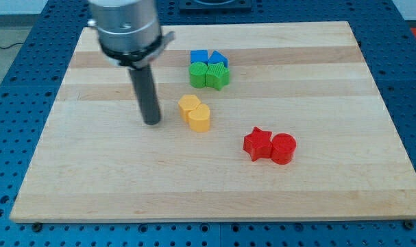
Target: Slide the yellow blocks towards the red blocks
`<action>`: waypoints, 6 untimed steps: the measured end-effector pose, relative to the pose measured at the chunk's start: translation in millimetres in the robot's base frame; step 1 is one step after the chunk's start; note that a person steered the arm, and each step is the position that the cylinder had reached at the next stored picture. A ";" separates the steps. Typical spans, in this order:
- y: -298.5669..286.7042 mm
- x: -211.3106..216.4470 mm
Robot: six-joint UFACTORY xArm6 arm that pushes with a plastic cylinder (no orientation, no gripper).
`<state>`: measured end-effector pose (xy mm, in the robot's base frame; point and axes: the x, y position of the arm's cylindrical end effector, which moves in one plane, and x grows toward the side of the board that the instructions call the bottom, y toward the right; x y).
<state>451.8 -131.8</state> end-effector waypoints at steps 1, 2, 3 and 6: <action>-20.2 -21.1; -12.0 -38.3; 22.5 -35.5; 112.8 6.8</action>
